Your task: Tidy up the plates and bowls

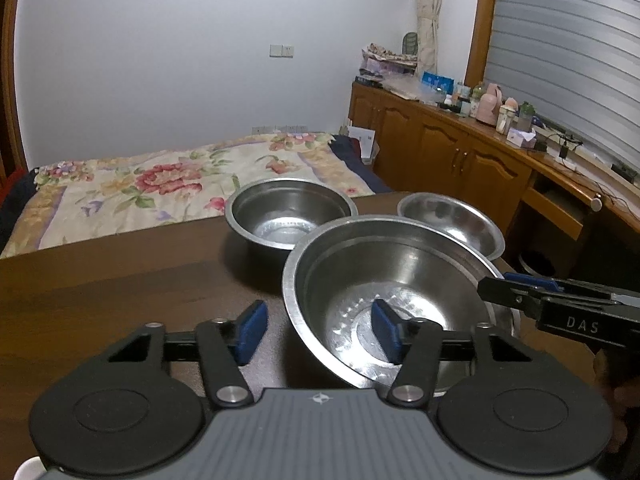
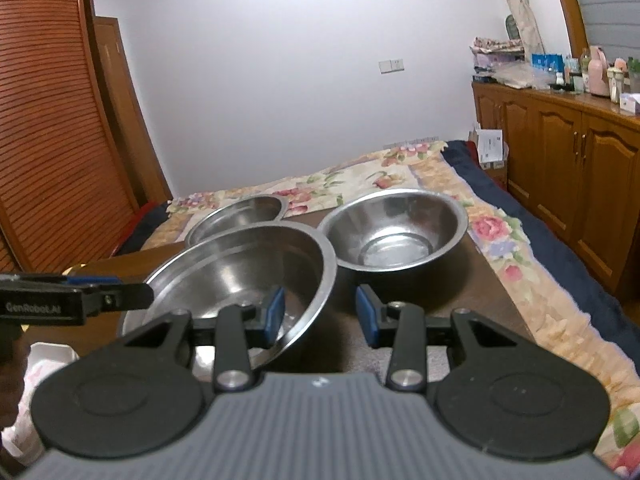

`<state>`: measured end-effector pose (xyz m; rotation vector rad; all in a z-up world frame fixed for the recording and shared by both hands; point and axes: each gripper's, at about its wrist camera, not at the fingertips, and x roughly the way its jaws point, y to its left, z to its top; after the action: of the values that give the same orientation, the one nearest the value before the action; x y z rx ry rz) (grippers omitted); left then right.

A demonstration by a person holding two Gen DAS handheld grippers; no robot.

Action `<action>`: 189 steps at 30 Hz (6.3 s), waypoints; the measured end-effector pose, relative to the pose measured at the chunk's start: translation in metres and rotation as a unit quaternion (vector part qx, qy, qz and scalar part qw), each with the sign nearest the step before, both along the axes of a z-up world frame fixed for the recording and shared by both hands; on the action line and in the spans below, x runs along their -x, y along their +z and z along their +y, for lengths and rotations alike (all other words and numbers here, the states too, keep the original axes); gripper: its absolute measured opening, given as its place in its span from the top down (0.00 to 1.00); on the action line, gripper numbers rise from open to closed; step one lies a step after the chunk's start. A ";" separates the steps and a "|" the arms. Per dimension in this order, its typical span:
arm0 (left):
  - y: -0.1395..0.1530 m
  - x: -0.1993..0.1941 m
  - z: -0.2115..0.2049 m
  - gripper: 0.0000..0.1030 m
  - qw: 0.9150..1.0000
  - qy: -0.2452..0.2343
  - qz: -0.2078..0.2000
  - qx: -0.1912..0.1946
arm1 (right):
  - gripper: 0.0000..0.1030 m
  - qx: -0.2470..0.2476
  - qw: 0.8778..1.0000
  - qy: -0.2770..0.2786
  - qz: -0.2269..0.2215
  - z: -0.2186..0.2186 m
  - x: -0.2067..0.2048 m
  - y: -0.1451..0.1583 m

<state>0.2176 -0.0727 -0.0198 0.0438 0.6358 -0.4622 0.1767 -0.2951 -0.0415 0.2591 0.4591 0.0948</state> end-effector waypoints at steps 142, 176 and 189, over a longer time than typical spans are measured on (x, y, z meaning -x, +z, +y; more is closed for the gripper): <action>0.059 -0.011 0.027 0.21 0.993 0.051 -0.090 -0.055 | 0.76 0.057 0.994 0.075 -0.056 -0.026 0.015 0.084; 0.006 -0.124 0.014 0.24 0.997 0.057 -0.013 -0.054 | 0.68 0.063 0.981 0.174 0.058 0.012 -0.145 0.050; -0.006 -0.136 0.016 0.47 0.998 0.045 0.028 -0.027 | 0.68 0.064 0.977 0.181 0.093 0.023 -0.168 0.035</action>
<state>0.3533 -0.0566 -0.0254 0.0532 0.7016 -0.3609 0.3449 -0.2717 -0.0068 0.0542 0.6925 0.3990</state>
